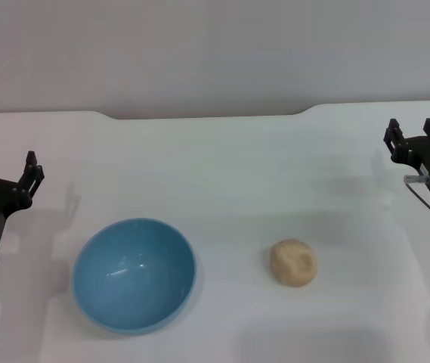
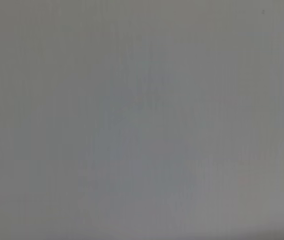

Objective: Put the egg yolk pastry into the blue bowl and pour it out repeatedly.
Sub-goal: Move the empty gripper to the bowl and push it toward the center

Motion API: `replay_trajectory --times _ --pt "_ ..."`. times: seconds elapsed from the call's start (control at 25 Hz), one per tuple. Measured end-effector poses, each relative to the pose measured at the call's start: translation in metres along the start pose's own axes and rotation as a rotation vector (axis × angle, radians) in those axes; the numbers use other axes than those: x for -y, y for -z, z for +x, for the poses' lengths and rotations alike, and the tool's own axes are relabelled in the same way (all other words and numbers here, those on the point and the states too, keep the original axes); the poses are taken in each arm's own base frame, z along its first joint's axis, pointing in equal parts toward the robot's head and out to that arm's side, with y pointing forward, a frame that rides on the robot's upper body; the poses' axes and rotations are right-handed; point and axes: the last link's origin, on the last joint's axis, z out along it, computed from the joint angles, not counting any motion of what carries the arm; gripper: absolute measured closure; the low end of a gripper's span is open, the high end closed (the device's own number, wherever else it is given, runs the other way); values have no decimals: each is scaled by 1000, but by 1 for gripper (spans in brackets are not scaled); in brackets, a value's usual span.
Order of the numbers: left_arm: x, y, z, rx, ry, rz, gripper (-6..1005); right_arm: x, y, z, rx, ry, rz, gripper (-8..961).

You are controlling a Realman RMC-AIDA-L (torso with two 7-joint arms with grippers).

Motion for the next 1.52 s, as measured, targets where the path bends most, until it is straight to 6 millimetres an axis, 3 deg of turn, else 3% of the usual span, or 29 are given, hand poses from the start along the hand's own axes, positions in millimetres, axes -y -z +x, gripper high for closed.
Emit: replay_trajectory --times 0.6,1.12,1.32,1.52 --pt "-3 2 0 -6 -11 -20 133 -9 2 0 3 8 -33 399" --pt "-19 -11 28 -84 68 -52 134 -34 12 1 9 -27 -107 398" --pt "-20 -26 41 -20 98 -113 134 -35 16 8 -4 -12 -120 398" --pt "-14 -54 65 89 95 -171 133 -36 20 12 -12 -6 -126 398"
